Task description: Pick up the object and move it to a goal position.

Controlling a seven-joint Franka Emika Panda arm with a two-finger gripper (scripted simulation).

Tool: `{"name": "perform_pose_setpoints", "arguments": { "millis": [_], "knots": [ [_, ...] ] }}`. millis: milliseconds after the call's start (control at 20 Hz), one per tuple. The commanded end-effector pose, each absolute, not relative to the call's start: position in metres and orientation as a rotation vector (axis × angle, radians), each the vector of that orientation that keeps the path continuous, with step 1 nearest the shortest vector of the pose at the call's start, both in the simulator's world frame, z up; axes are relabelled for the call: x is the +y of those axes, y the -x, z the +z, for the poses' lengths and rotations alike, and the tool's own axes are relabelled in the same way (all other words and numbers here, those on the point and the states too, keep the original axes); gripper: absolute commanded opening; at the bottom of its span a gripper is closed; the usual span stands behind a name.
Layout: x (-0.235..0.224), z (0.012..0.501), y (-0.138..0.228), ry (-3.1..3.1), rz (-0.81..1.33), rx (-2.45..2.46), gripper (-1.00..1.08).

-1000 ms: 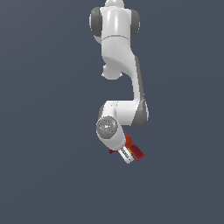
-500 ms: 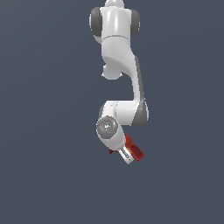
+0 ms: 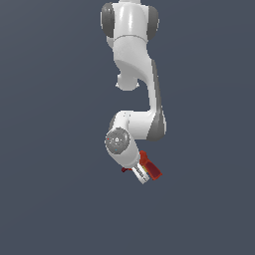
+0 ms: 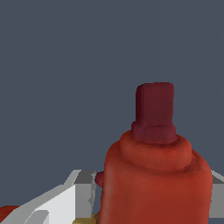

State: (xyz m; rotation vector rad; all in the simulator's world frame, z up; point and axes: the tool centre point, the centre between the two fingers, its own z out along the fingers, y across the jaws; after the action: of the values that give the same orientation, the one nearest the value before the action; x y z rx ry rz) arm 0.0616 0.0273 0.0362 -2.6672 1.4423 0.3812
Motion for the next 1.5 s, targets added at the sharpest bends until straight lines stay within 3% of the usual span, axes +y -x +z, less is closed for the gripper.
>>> {"name": "perform_pose_setpoints", "arguments": {
  "millis": [0, 350, 1450],
  "knots": [
    [0.019, 0.048, -0.059, 2.665, 0.373, 1.442, -1.0],
    [-0.018, 0.089, -0.038, 2.663, 0.375, 1.442, -1.0],
    [-0.191, 0.278, 0.053, 2.661, 0.377, 1.445, -1.0]
  ]
}}
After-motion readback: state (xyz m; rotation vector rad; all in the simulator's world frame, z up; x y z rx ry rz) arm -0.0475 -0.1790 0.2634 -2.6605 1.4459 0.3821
